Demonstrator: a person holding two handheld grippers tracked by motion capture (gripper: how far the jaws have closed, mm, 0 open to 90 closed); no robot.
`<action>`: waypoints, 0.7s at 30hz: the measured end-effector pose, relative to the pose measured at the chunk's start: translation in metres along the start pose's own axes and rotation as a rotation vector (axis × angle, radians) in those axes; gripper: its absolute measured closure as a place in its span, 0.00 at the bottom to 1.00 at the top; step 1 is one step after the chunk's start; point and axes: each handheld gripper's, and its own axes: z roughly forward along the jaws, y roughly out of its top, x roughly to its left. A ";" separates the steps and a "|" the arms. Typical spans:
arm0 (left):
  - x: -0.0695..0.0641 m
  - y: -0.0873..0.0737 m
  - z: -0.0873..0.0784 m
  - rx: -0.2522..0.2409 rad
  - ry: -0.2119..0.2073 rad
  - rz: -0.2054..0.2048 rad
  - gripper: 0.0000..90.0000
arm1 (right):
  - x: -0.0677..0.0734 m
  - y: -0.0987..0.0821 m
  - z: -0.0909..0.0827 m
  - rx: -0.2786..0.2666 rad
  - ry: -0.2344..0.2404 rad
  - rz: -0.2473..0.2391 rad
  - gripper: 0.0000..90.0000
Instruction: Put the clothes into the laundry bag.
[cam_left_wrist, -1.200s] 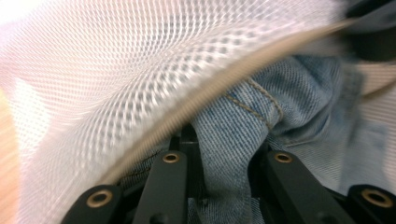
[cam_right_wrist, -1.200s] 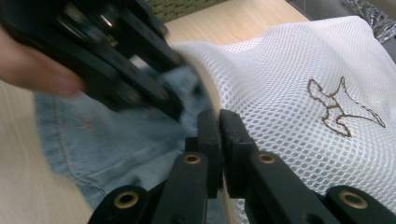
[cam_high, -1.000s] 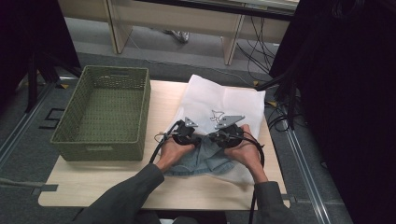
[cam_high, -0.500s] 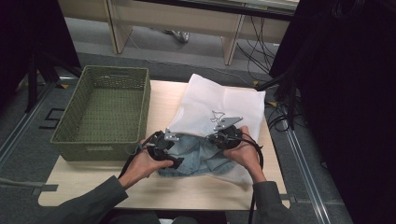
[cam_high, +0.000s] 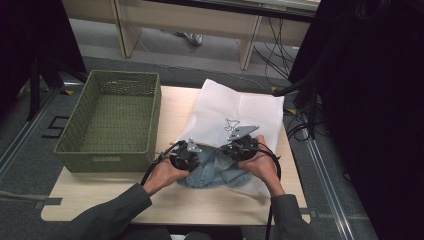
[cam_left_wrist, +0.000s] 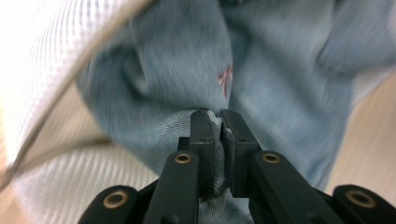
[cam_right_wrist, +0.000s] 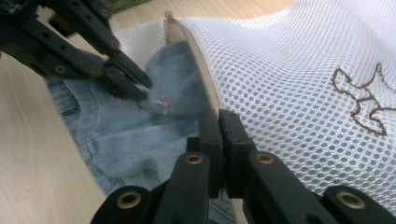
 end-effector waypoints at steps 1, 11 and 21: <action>0.001 0.005 0.002 -0.012 -0.003 -0.003 0.92 | -0.001 0.001 -0.001 0.009 0.008 -0.011 0.99; 0.015 0.026 0.039 -0.156 0.076 -0.138 0.93 | -0.002 0.000 -0.003 0.009 0.002 0.001 1.00; 0.015 0.041 0.032 -0.275 0.082 -0.198 0.93 | 0.004 0.000 -0.009 -0.014 0.037 0.034 1.00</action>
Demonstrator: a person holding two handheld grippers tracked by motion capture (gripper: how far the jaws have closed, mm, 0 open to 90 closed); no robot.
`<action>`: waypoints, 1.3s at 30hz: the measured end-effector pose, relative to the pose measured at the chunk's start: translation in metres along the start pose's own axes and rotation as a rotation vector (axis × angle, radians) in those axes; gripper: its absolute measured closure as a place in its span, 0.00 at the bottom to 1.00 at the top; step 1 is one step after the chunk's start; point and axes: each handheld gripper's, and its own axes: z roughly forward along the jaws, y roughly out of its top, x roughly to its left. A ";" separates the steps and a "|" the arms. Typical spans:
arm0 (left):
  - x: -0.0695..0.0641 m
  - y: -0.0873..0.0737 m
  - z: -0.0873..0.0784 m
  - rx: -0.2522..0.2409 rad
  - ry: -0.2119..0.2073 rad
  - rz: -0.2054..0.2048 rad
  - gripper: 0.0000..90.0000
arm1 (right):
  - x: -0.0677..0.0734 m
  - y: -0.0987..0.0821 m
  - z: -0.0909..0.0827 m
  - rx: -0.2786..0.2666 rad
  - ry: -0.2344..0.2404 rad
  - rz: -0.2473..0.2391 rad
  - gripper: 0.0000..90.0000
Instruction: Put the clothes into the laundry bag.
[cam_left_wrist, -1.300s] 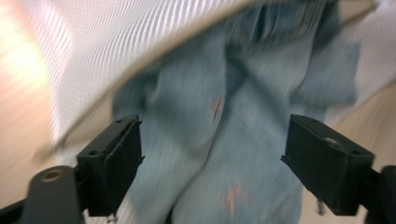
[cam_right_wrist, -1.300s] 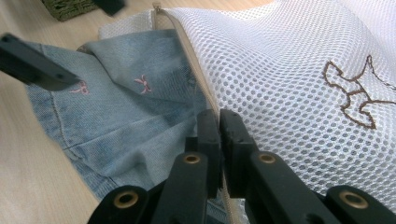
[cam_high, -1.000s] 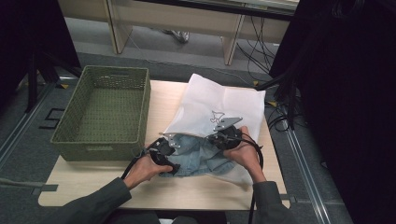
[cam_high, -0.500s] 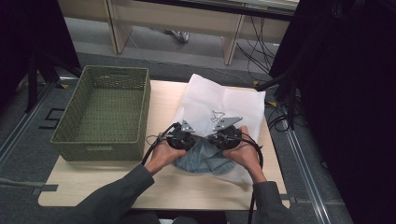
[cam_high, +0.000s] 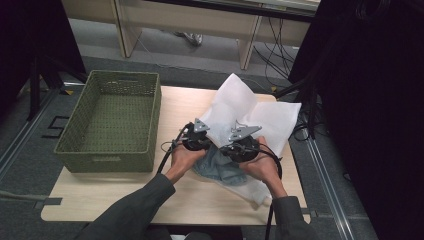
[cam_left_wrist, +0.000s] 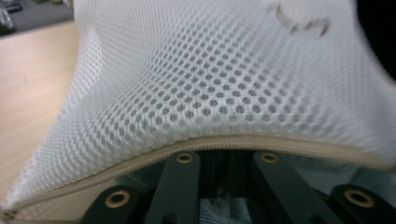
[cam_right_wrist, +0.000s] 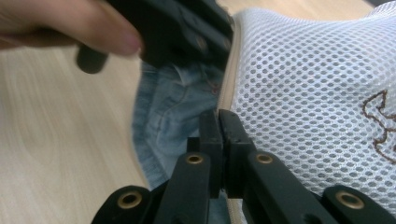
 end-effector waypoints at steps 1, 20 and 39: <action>0.003 -0.006 0.007 0.031 -0.014 0.002 0.92 | 0.001 -0.002 0.002 -0.004 0.002 0.006 1.00; 0.001 -0.036 -0.054 0.213 -0.001 0.145 0.28 | 0.000 -0.008 0.013 0.068 -0.168 -0.088 0.75; 0.009 -0.047 -0.068 0.236 0.043 0.180 0.23 | 0.004 0.019 0.047 0.149 -0.311 -0.171 0.94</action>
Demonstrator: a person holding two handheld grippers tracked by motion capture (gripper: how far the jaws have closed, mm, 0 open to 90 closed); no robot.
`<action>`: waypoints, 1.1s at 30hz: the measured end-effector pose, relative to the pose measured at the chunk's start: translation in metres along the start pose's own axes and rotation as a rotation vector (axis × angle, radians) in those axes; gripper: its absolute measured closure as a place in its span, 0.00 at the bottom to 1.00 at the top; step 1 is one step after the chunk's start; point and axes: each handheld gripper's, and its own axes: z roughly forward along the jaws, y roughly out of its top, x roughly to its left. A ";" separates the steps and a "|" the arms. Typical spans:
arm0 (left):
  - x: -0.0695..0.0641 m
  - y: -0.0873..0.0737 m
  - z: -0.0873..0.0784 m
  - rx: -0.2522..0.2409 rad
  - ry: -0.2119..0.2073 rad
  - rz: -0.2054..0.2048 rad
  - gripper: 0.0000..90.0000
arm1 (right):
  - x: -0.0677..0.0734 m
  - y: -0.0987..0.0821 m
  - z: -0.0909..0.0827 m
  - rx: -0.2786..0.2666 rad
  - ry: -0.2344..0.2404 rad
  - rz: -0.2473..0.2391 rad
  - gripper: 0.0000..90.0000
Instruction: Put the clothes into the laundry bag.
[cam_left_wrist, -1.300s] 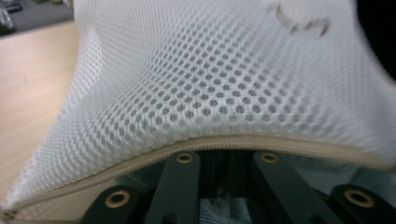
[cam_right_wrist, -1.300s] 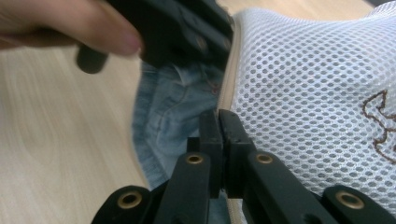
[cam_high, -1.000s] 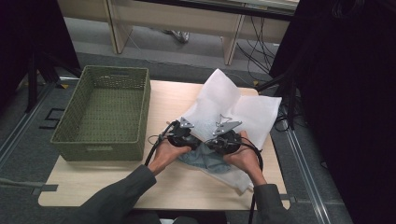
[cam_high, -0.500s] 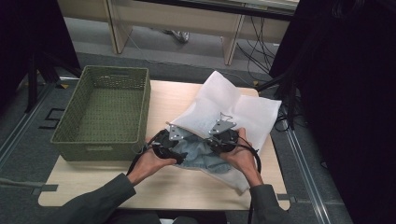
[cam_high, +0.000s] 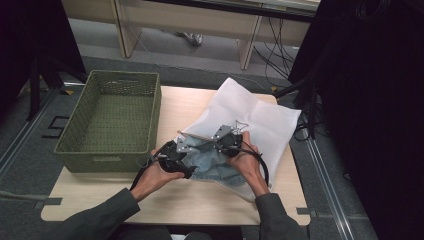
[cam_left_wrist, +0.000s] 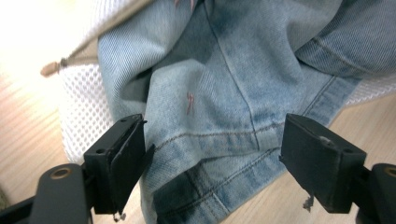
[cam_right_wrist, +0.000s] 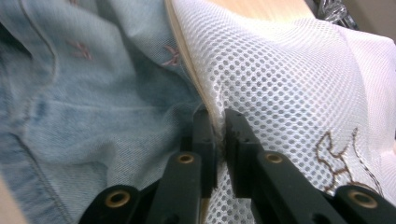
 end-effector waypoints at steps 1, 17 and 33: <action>-0.001 -0.001 0.001 0.006 -0.007 -0.011 0.23 | -0.003 0.000 -0.003 -0.009 0.015 0.016 0.94; -0.003 -0.012 0.032 0.094 0.033 -0.023 0.18 | -0.011 -0.018 -0.021 -0.050 0.118 0.056 0.79; -0.008 -0.010 0.028 0.069 0.031 0.006 0.21 | -0.010 -0.045 -0.035 0.078 -0.004 0.013 0.58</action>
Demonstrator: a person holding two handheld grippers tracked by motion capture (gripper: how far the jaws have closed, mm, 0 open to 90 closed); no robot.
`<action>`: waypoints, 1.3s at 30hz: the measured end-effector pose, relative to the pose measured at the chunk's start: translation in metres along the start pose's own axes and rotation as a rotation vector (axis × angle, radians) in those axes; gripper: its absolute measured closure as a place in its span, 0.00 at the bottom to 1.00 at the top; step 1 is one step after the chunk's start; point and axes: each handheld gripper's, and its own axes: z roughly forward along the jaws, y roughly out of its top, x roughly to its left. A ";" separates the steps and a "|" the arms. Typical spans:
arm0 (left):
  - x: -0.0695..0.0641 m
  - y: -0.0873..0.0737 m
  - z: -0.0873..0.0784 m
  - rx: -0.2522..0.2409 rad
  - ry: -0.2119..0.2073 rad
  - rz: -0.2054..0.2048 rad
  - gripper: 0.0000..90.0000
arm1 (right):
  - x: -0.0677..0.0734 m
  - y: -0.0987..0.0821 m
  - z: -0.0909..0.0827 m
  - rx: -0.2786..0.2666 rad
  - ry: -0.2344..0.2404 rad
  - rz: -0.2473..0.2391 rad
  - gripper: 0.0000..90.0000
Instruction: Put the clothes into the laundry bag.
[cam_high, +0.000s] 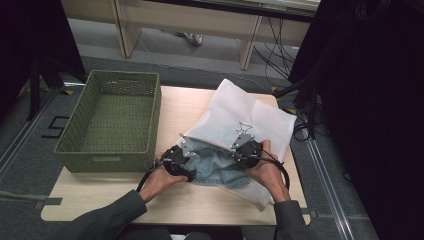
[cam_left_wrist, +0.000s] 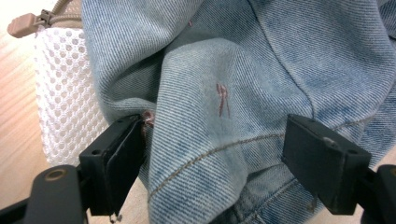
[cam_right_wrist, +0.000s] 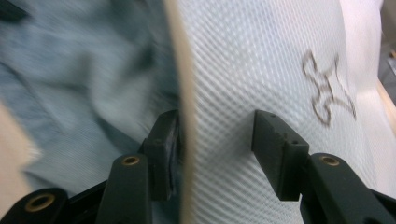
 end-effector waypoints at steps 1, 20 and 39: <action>0.001 0.000 0.000 0.003 0.005 0.021 0.21 | -0.002 -0.002 0.002 0.005 -0.006 0.008 0.58; -0.033 0.029 0.022 -0.050 -0.130 0.056 0.58 | -0.002 0.016 -0.009 -0.130 0.155 0.075 0.97; -0.026 0.036 0.011 -0.080 -0.347 -0.013 0.48 | -0.006 0.008 -0.010 -0.159 0.188 0.148 0.97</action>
